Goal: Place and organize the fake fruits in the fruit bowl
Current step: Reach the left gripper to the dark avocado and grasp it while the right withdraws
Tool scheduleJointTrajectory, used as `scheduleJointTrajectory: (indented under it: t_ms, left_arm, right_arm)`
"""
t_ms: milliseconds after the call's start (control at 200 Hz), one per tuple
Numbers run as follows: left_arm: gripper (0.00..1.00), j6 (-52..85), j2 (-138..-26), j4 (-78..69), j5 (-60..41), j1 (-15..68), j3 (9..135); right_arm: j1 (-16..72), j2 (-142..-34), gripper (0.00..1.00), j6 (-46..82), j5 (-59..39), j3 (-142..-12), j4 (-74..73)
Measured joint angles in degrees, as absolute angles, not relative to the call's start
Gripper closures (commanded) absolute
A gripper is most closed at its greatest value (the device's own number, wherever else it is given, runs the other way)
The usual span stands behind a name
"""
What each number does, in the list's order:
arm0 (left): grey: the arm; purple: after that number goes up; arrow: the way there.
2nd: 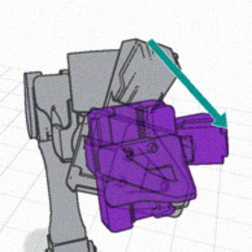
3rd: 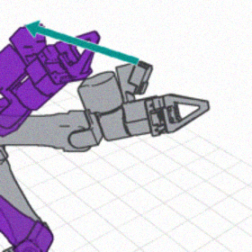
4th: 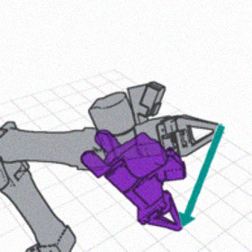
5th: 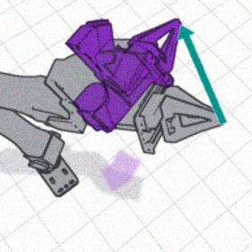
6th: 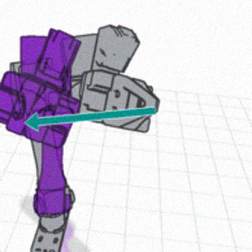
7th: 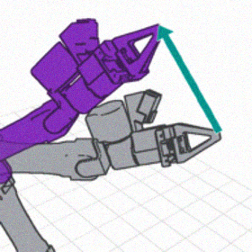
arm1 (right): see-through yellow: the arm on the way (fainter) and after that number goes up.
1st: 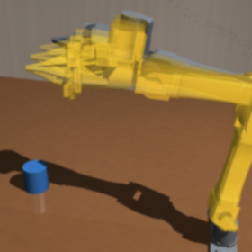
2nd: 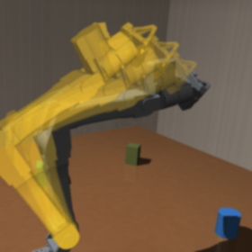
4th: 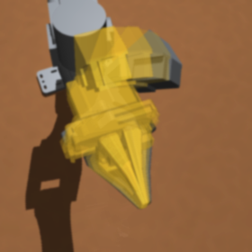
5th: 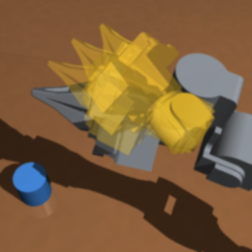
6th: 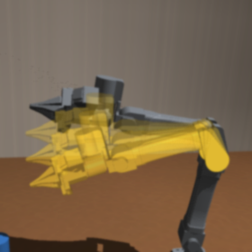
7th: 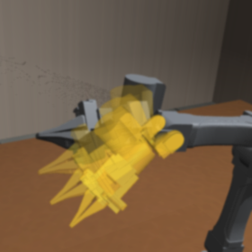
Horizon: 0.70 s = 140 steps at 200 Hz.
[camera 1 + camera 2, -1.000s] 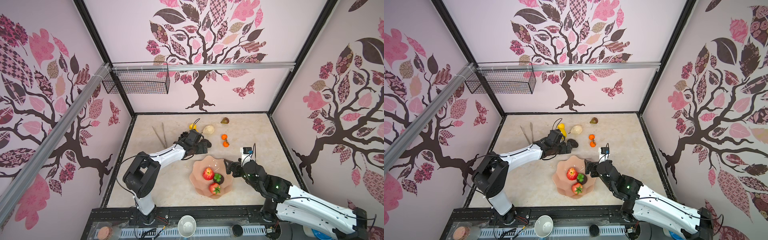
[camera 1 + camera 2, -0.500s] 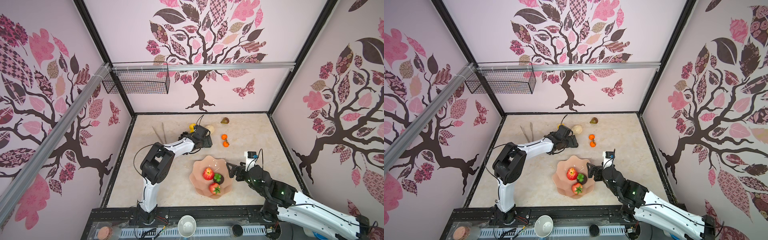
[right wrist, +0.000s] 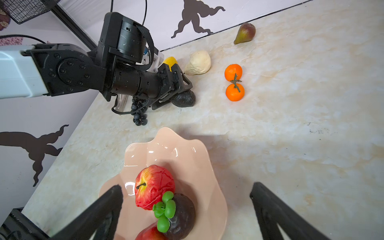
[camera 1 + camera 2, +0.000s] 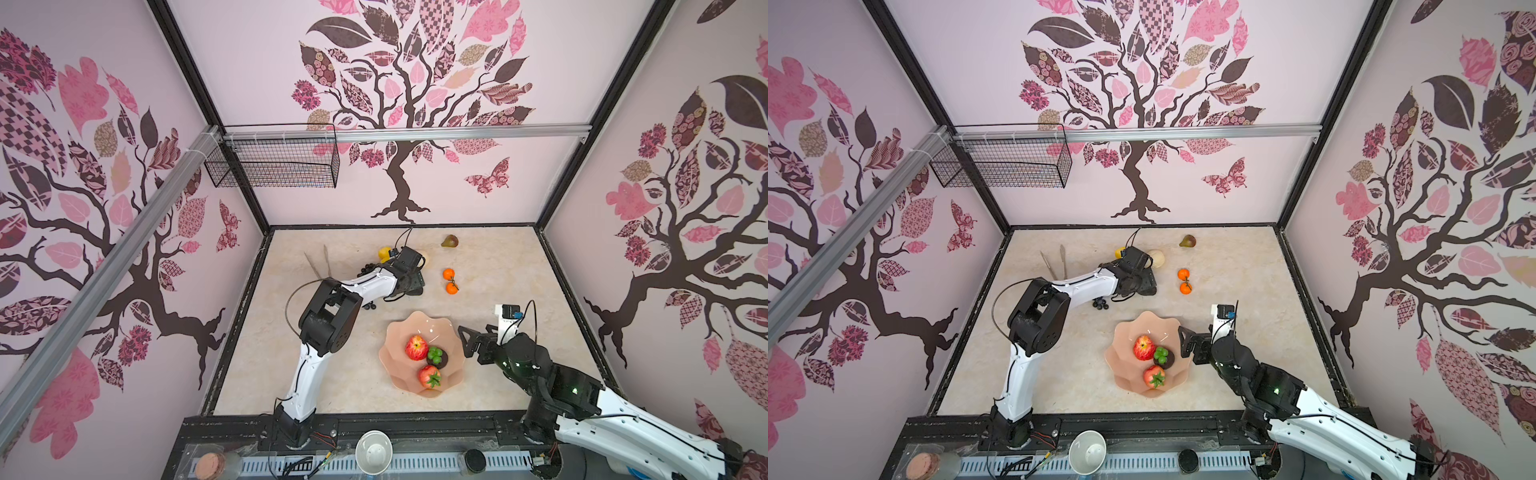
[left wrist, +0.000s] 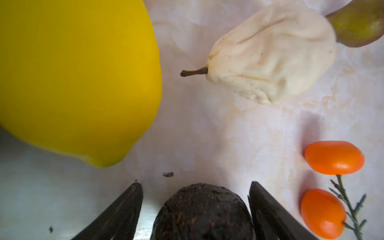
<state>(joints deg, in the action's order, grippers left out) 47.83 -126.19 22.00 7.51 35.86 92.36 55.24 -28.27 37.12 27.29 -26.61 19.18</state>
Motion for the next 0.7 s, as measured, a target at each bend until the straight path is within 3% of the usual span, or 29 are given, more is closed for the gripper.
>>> scheduleJointTrajectory:
  t_ms: [350,700]
  left_arm:
    - [0.46,48.2,-126.6,21.8,6.4,35.9,92.7]
    - [0.48,47.5,-122.4,17.1,3.5,35.9,88.4]
  right_arm:
    - [55.2,-28.3,0.00,37.1,27.5,-26.6,19.5]
    - [55.2,-29.6,0.01,37.5,26.8,-26.6,19.4]
